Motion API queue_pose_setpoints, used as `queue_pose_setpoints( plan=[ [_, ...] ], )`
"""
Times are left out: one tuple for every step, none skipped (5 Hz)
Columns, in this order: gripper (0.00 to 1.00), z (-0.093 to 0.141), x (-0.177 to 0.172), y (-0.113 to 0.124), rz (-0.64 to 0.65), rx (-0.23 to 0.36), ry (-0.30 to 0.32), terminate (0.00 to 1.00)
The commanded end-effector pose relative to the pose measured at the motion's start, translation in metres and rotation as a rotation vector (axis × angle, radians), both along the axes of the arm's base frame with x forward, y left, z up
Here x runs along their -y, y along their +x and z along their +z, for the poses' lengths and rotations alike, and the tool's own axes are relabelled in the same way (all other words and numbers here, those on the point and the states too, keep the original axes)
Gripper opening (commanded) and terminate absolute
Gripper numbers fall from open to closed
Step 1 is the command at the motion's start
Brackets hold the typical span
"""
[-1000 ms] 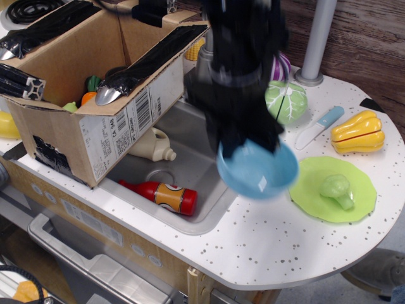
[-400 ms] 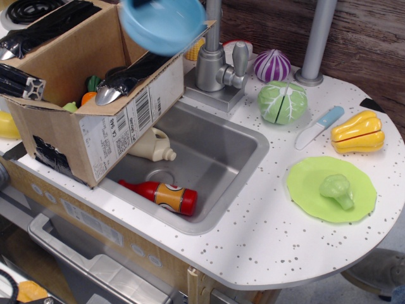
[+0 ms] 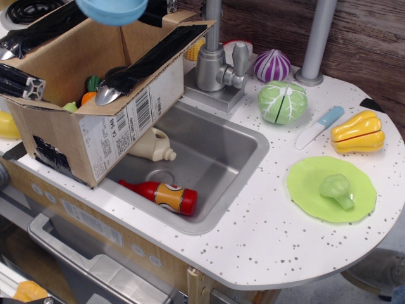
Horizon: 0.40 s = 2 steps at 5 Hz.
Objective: Pick up bowl and put in small4fbox
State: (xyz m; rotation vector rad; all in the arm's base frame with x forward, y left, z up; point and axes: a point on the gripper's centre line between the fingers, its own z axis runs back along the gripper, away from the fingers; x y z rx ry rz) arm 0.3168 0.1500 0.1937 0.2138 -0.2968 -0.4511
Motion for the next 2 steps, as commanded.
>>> queue_pose_setpoints(
  plan=[
    [1.0,0.0067,-0.0121,0.0069,-0.052,0.041,-0.022,0.0],
    [1.0,0.0067,-0.0121,0.0069,-0.052,0.041,-0.022,1.0]
  ],
)
